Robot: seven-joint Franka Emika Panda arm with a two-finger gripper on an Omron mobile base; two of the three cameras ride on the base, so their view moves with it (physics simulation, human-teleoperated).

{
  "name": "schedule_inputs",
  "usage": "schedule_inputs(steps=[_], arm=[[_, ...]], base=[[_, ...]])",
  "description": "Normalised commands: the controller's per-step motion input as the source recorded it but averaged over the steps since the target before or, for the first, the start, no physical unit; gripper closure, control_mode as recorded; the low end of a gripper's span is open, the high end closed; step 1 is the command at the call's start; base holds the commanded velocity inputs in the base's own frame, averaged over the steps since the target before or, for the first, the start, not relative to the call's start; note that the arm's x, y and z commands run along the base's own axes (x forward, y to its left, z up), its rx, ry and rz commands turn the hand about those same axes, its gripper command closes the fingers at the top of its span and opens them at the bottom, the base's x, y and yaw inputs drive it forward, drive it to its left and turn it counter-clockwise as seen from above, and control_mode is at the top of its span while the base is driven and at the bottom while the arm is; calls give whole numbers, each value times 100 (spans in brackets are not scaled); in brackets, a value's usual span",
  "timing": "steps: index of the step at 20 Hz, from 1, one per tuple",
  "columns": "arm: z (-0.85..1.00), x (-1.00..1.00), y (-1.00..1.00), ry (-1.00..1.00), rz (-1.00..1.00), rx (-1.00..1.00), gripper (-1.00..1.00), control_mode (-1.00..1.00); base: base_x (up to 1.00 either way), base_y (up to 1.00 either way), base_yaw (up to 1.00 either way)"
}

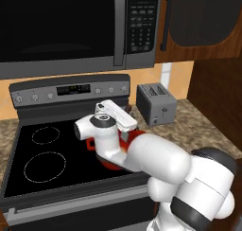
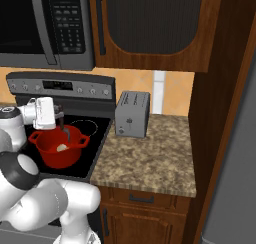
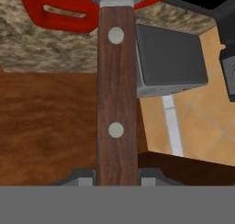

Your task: Put the potato and garlic in the pot. Retrieve the spatula and lightly stir the vegetables in the pot.

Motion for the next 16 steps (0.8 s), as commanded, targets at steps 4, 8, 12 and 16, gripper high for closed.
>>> schedule_inputs(steps=[4,8,12,16], arm=[[-30,9,8,0,0,0,100,-100],[-33,12,7,0,0,0,100,-100],[-33,11,6,0,0,-2,100,-100],[-36,4,3,0,0,-6,100,-100]], base=[[0,0,0],[0,0,0],[0,0,0],[0,0,0]])
